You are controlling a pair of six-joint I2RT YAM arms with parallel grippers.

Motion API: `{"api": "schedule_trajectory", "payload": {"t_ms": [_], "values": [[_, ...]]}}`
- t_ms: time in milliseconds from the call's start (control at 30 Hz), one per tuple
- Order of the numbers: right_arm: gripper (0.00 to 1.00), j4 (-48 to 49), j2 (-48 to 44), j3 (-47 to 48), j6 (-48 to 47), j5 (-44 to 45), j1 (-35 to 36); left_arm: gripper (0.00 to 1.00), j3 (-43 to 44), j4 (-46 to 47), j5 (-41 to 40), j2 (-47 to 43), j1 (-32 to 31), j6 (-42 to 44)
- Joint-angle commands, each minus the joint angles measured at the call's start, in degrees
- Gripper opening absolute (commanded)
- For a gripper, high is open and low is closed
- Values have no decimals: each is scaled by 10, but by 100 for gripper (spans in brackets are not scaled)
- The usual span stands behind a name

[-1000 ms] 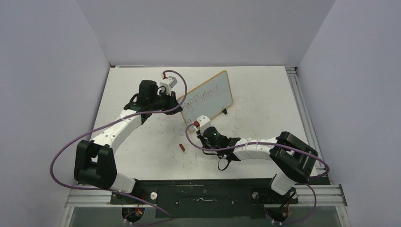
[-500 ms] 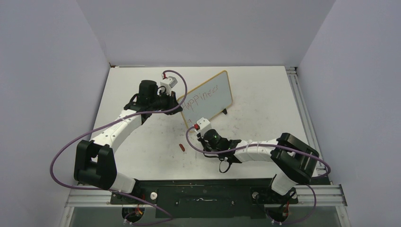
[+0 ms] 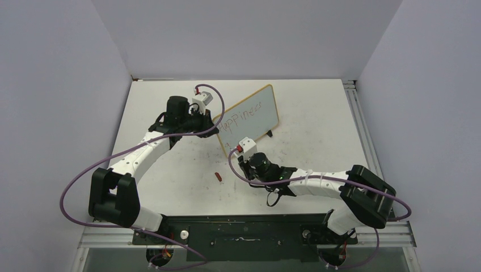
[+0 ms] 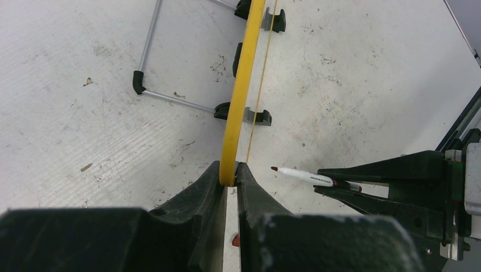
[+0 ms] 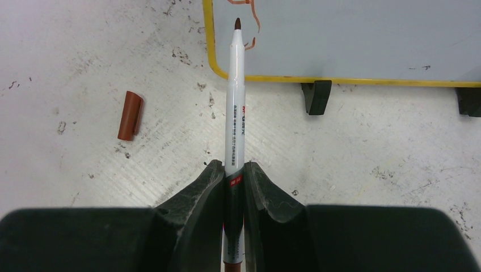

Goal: Write a sentence on the whiteboard

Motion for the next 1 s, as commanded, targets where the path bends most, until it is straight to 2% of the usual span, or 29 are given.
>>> {"api": "schedule_trajectory", "payload": {"t_ms": [0, 333, 967], "values": [[5, 18, -22, 12, -4, -30, -23, 0, 18, 8, 1, -19, -1, 13], [5, 6, -20, 22, -16, -115, -87, 0, 19, 9, 2, -17, -1, 11], [5, -8, 27, 74, -38, -138, -87, 0, 19, 9, 2, -17, -1, 10]]}}
